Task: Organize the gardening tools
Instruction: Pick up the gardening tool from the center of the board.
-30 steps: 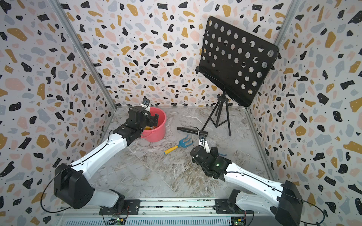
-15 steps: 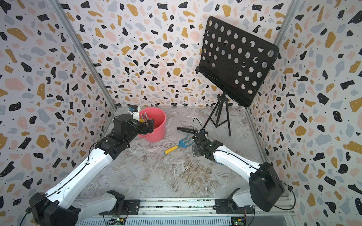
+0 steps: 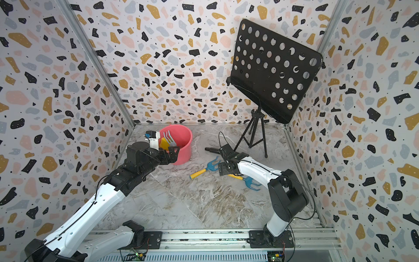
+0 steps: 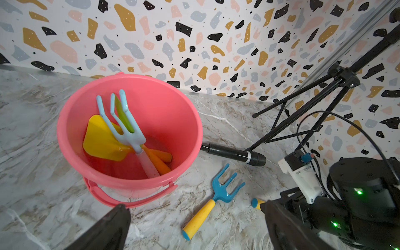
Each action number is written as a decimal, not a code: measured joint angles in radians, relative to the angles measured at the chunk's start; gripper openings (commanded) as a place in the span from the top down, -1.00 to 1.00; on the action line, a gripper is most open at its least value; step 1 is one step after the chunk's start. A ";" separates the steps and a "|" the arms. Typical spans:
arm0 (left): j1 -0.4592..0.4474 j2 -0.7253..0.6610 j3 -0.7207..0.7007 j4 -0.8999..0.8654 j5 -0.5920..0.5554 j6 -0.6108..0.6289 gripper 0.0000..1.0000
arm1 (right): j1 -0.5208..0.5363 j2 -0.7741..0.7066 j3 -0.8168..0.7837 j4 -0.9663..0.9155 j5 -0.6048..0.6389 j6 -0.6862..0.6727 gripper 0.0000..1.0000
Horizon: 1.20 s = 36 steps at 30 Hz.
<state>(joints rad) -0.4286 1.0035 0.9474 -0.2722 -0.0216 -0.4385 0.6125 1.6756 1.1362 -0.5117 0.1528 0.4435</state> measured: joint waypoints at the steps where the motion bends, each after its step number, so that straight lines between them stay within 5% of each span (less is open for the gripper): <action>1: 0.000 -0.002 -0.002 -0.002 0.003 -0.003 -0.99 | -0.002 0.016 0.008 0.002 -0.008 -0.002 -0.69; 18: 0.000 -0.010 -0.012 -0.016 0.016 -0.023 -0.99 | -0.018 0.152 0.064 0.021 -0.093 -0.045 -0.51; 36: 0.000 -0.015 -0.027 -0.031 0.013 -0.029 -0.99 | -0.018 0.142 -0.010 0.089 -0.274 -0.024 -0.07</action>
<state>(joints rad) -0.4286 0.9882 0.9203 -0.3027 -0.0090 -0.4679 0.5945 1.8175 1.1267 -0.4232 -0.1215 0.4191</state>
